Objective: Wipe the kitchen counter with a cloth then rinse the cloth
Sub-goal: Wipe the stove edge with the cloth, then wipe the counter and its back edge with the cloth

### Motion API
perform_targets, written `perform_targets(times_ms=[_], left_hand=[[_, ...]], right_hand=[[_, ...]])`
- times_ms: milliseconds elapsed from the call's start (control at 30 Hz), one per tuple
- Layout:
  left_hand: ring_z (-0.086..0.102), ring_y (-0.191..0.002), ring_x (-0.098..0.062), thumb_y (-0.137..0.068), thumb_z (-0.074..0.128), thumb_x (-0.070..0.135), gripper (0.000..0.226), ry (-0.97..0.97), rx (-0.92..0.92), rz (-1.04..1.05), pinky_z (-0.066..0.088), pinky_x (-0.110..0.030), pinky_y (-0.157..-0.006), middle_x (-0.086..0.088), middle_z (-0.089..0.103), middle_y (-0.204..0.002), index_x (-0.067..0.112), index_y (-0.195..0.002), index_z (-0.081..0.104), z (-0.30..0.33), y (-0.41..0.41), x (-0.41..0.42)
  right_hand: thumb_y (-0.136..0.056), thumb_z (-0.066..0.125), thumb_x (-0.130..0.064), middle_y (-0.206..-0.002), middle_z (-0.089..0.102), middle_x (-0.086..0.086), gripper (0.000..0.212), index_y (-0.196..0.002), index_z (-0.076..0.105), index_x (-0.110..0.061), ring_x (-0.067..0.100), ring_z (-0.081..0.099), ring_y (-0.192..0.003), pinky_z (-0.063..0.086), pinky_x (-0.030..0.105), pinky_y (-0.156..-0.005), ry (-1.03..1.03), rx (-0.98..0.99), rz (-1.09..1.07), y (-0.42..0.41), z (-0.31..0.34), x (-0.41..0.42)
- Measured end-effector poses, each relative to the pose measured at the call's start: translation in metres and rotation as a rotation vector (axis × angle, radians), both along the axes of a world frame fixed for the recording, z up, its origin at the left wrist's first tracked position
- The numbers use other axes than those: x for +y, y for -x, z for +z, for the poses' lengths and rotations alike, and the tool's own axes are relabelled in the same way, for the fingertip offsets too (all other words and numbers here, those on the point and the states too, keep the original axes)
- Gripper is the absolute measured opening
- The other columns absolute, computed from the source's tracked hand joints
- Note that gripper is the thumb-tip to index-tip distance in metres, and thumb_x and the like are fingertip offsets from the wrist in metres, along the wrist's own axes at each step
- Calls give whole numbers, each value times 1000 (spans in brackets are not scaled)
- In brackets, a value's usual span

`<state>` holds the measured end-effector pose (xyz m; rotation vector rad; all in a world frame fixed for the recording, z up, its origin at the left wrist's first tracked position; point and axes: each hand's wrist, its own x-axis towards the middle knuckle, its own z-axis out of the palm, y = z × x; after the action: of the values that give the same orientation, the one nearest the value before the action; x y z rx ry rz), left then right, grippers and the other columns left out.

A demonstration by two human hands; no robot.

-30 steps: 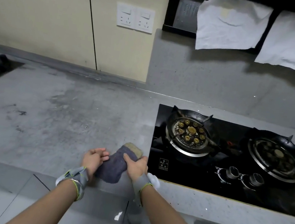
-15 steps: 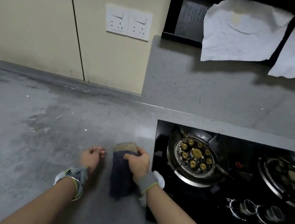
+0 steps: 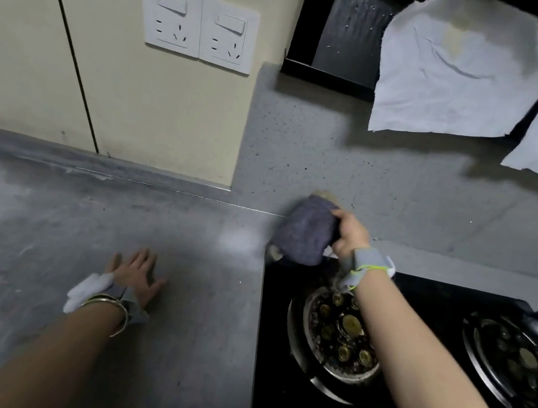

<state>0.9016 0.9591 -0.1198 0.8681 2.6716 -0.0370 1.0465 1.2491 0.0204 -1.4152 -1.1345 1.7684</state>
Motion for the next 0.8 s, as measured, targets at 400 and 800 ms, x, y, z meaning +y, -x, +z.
perform_targets(times_ms=[400, 800], left_hand=[[-3, -148, -18, -85, 49, 64, 99, 227, -194, -119, 0, -42, -119, -2, -15, -159, 20, -151, -11, 12, 26, 4], [-1, -148, -15, -79, 55, 67, 107, 155, -148, -93, -3, -43, -118, 2, -13, -159, 22, -151, -9, -1, 25, 0]], right_hand=[[-76, 62, -64, -147, 37, 13, 85, -142, 35, -17, 31, 35, -134, 29, 37, -108, -300, -1022, 370, 0, -51, 75], [-80, 65, -31, -135, 49, 11, 49, -125, 55, -13, 30, 50, -123, 44, 37, -95, -303, -1206, 362, 43, -72, 57]])
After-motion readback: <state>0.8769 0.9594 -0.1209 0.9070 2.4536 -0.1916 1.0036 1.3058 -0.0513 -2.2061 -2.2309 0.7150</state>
